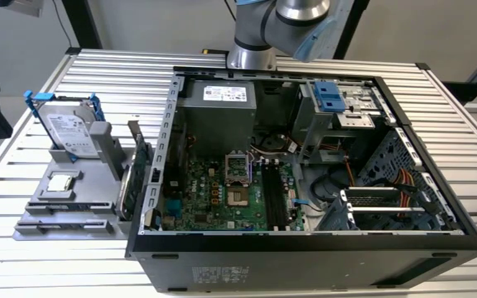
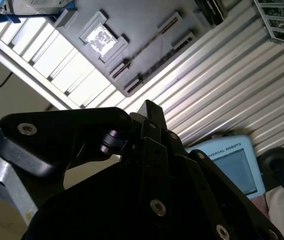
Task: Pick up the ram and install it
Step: 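Pick up the ram and move it above insertion slot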
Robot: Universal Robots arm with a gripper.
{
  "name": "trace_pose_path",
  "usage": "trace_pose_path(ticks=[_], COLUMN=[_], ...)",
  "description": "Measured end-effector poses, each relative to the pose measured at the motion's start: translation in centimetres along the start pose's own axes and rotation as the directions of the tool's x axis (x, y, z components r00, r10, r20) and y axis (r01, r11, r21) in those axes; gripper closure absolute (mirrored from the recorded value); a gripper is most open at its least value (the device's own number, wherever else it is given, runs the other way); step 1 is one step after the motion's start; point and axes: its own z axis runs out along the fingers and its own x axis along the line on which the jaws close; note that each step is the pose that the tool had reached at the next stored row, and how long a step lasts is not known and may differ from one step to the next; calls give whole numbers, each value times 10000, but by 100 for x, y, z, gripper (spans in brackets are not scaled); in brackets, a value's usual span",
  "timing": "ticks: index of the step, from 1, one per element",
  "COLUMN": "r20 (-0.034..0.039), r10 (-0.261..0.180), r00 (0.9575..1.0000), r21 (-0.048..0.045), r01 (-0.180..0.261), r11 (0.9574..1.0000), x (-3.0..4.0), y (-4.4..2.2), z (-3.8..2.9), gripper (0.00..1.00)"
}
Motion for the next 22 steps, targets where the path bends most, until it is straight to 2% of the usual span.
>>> trace_pose_path(ticks=[7,12,16,22], r20=[-13,-32,-51,-78], r10=[-278,-702,-1122,-1726], r00=[9996,9975,9937,9850], r21=[-3,-8,-14,-24], r01=[278,702,1122,1726], r11=[9996,9975,9937,9850], x=[0,0,0,0], y=[0,1,1,1], z=[0,0,0,0], gripper=[100,100,100,100])
